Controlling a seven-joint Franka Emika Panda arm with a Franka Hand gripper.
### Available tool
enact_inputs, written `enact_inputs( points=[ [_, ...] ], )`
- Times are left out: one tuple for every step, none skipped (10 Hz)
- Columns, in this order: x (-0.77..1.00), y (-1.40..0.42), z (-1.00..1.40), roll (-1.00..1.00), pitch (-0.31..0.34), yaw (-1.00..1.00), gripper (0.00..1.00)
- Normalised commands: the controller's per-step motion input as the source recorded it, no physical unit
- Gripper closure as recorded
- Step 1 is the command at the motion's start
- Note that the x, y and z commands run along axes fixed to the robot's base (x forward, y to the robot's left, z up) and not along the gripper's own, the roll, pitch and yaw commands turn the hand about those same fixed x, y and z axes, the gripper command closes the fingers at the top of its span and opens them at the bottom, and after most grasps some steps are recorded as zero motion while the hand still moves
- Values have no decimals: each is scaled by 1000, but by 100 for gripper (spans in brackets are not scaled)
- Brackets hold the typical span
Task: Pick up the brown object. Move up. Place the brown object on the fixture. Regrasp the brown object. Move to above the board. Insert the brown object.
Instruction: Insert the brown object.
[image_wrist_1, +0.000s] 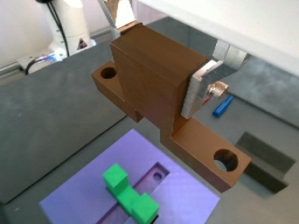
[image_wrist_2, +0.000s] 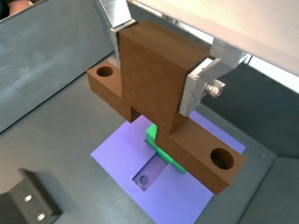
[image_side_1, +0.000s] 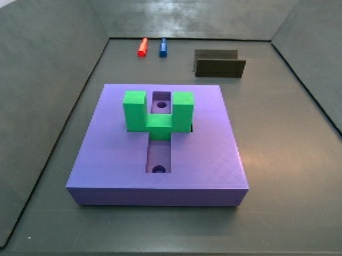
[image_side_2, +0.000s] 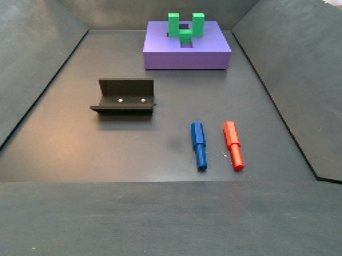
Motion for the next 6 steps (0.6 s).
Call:
enact_inputs(
  points=[
    [0, 0, 0, -9, 0, 0, 100],
    [37, 0, 0, -31, 0, 0, 100],
    [34, 0, 0, -131, -11, -354, 100],
    [146, 0, -129, -244, 27, -786, 100],
    [57, 0, -137, -173, 14, -883, 100],
    [0, -37, -134, -174, 0, -889, 100]
  ],
)
